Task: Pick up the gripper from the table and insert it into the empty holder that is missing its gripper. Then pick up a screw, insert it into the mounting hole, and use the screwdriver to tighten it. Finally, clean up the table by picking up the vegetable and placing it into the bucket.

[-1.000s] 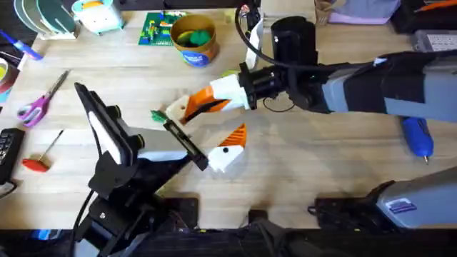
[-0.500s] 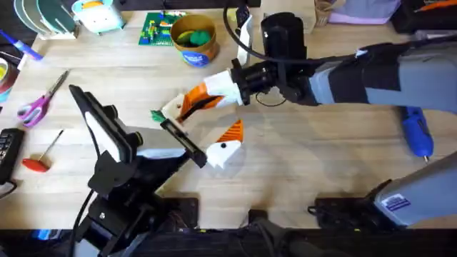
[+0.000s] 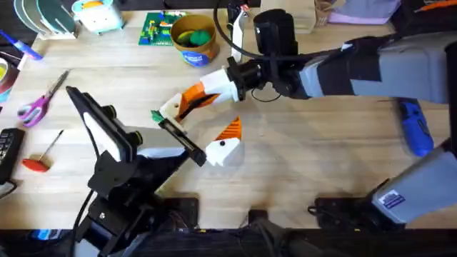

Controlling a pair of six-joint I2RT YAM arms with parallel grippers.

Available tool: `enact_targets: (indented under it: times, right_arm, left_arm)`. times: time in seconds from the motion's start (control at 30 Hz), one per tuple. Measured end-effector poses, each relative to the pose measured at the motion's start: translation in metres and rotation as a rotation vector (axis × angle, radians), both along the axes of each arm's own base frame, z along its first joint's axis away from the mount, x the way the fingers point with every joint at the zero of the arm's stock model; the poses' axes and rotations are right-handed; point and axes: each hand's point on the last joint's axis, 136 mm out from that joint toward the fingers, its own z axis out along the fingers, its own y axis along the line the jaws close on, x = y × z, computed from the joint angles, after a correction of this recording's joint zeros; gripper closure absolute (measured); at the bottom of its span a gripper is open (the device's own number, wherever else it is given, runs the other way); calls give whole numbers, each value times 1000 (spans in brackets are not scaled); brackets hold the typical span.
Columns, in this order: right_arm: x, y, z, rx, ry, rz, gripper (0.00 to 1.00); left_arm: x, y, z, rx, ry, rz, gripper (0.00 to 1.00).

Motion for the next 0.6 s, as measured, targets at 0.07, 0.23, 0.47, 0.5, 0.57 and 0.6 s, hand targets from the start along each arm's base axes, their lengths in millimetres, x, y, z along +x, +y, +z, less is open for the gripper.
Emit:
enact_targets:
  times: [0.07, 0.23, 0.47, 0.5, 0.57, 0.6]
  right_arm:
    - [0, 0, 0, 2, -2, 2, 993]
    - [0, 0, 1, 4, -9, 4, 993]
    - [0, 0, 1, 7, -15, 6, 993]
    - [0, 0, 1, 7, -15, 7, 993]
    - [0, 0, 1, 8, -16, 8, 993]
    - [-1, -1, 1, 10, -17, 10, 993]
  left_arm:
    - [0, 0, 0, 2, -2, 0, 8]
    - [0, 0, 0, 3, -2, 0, 8]
    - [0, 0, 0, 3, -4, 0, 8]
    - [0, 0, 0, 4, -4, 0, 8]
    - [0, 0, 0, 4, -4, 0, 8]
    - [0, 0, 0, 4, -5, -1, 8]
